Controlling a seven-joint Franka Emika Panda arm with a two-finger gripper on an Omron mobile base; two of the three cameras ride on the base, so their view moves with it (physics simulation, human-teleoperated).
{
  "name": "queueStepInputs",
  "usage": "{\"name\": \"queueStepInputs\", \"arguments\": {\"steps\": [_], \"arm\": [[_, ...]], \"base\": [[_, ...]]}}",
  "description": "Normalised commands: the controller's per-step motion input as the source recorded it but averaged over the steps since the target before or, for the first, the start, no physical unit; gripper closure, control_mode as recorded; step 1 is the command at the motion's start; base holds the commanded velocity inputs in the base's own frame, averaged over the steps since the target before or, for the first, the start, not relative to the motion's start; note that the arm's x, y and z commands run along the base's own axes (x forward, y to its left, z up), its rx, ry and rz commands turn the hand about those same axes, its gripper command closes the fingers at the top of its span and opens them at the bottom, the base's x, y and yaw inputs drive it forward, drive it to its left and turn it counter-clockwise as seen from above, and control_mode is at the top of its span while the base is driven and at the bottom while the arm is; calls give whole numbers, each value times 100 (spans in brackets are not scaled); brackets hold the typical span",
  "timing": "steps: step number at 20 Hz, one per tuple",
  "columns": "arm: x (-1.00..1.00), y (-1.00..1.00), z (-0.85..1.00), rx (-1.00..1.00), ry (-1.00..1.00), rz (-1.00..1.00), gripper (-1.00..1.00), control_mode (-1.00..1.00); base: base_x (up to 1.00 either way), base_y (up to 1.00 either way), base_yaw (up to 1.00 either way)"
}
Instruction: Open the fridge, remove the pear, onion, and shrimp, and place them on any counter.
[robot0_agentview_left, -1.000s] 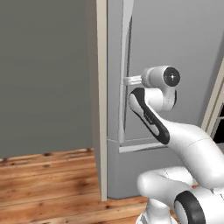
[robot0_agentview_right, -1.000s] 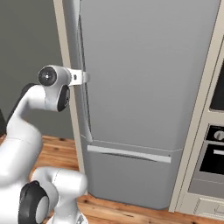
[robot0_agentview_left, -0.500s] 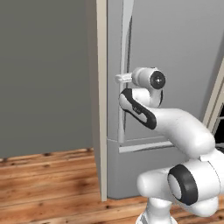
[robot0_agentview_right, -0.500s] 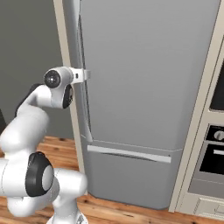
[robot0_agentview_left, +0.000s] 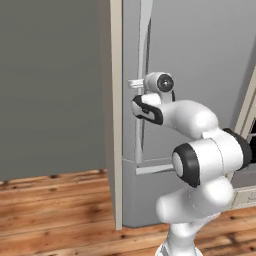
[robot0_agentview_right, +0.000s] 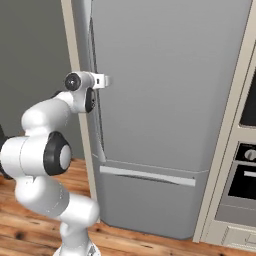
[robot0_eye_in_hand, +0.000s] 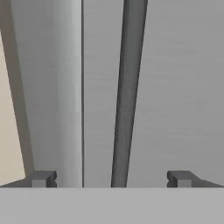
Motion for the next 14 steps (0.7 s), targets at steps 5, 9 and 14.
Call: {"name": "queueStepInputs", "arguments": {"steps": [5,9,14], "arm": [[94,25,0,0,2,-1,-100,-100],[85,30,-1,0,0,0,-100,-100],[66,10,-4,0,7,-1,100,-100]], "base": [[0,0,0],[0,0,0],[0,0,0]]}}
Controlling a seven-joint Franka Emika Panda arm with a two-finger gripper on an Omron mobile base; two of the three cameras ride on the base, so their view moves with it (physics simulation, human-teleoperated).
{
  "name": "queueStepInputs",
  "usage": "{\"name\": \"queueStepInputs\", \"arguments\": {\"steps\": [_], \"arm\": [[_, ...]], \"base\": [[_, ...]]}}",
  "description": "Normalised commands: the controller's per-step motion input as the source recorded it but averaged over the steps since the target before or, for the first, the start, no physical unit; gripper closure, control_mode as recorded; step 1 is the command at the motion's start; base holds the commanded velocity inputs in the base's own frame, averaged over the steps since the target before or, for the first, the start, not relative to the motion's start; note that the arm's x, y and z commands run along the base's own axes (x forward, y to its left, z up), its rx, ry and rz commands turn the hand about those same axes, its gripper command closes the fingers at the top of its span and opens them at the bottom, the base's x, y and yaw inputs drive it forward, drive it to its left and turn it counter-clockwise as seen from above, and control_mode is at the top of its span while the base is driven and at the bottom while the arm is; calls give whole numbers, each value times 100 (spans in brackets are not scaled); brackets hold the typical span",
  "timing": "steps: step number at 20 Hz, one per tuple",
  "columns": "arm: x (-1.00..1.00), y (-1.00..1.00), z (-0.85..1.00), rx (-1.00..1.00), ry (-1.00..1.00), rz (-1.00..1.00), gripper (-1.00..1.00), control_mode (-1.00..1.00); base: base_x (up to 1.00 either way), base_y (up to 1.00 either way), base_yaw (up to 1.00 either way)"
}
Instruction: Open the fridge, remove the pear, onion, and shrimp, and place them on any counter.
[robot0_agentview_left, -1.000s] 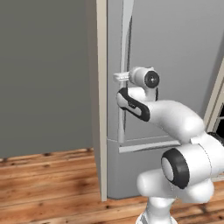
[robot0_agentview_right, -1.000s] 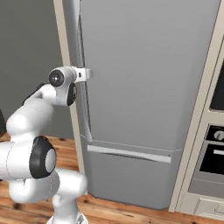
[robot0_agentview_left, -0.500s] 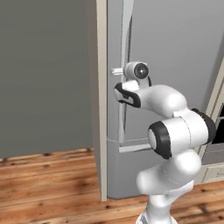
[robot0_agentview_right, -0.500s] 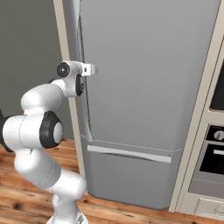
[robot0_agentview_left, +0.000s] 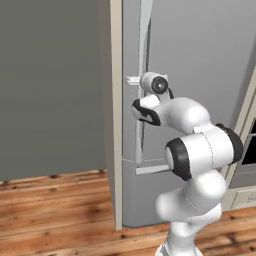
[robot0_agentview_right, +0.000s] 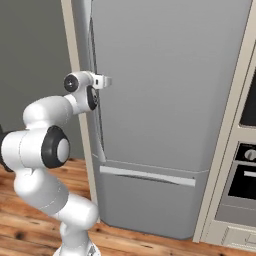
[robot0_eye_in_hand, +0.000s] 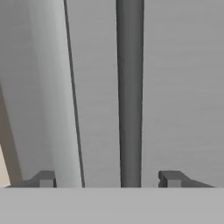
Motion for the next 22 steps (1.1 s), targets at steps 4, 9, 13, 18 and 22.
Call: {"name": "queueStepInputs", "arguments": {"steps": [4,9,13,18,22], "arm": [[0,0,0,0,1,2,100,-100],[-45,2,-6,0,3,11,100,-100],[-91,-10,-18,0,9,22,100,-100],[-99,-42,-24,0,13,19,100,-100],[-100,-60,-36,0,20,13,100,-100]], "base": [[0,0,0],[0,0,0],[0,0,0],[0,0,0],[0,0,0]]}}
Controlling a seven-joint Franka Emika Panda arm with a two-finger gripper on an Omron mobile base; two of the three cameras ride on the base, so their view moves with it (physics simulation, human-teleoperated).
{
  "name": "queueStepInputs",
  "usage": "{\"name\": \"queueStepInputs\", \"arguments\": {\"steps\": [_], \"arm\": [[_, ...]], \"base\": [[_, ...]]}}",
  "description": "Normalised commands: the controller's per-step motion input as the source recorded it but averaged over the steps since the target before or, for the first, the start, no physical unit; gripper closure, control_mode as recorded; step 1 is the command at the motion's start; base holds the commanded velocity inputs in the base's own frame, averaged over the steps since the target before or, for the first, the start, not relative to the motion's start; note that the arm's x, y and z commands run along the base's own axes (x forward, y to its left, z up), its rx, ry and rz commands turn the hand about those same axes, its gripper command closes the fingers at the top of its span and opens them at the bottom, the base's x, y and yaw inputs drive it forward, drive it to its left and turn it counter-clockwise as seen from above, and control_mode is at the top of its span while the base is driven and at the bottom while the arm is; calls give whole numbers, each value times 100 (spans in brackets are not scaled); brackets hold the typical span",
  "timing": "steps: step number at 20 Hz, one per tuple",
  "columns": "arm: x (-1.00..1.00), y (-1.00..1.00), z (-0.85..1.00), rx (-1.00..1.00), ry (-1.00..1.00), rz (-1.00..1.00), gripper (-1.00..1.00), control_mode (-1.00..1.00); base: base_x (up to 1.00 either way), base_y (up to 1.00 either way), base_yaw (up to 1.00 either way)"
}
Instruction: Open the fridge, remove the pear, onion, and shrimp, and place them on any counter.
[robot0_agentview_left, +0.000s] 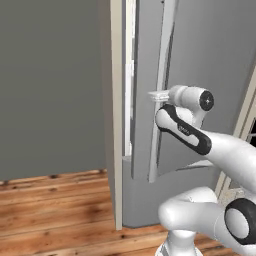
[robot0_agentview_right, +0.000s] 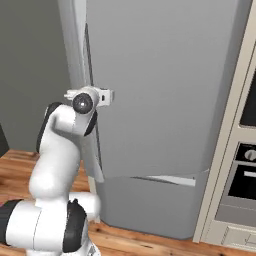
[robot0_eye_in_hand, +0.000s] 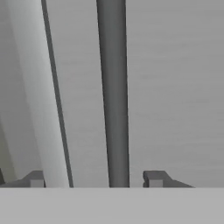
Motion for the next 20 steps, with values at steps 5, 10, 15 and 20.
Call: {"name": "queueStepInputs", "arguments": {"steps": [5,10,15,20], "arm": [[-97,-49,-31,1,8,19,100,-100],[-95,-47,-27,4,0,1,100,-100],[-38,-29,-12,1,0,0,100,-100],[-41,-23,-5,0,0,0,-100,-100]], "base": [[0,0,0],[0,0,0],[0,0,0],[0,0,0]]}}
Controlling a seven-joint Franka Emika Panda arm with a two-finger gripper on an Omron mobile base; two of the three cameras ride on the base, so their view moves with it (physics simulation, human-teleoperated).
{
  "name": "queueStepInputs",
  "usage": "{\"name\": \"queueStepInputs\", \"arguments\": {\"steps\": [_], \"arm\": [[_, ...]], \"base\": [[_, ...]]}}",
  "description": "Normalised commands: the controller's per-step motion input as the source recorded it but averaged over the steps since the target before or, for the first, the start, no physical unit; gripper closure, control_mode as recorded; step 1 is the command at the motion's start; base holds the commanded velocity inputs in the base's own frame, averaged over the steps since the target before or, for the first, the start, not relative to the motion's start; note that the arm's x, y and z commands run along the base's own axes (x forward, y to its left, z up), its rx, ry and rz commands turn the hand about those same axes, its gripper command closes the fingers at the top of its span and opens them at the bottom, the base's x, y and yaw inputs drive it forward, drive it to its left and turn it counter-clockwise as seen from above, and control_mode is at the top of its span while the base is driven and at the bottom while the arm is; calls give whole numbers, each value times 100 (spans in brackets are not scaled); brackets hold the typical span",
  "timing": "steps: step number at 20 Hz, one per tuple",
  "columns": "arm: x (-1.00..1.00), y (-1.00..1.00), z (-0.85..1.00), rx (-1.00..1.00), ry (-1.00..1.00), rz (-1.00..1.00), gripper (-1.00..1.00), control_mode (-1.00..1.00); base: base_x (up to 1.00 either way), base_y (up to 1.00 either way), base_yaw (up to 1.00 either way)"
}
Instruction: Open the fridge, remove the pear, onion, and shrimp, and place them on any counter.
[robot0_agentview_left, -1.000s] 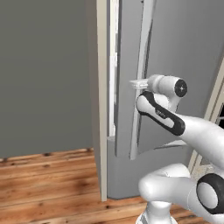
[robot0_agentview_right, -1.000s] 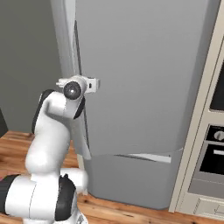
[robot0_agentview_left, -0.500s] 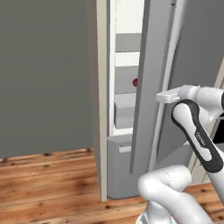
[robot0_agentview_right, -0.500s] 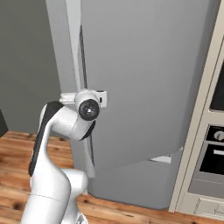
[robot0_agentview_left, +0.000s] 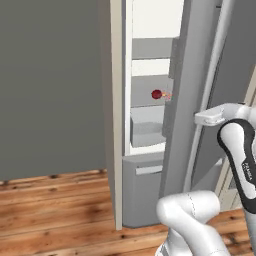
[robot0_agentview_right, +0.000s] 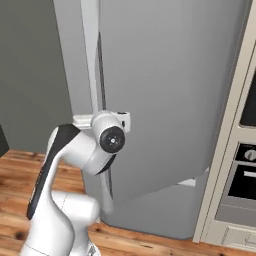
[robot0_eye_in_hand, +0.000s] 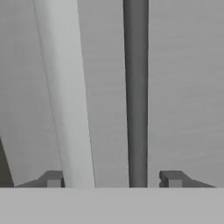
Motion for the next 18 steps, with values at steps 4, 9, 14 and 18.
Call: {"name": "queueStepInputs", "arguments": {"steps": [4,9,14,18], "arm": [[-97,-44,-11,0,1,0,-100,-100],[-100,-43,-2,1,0,0,-100,-100],[-100,-39,0,2,-1,0,-100,-100],[-68,-15,-1,2,1,-16,-100,-100]], "base": [[0,0,0],[0,0,0],[0,0,0],[0,0,0]]}}
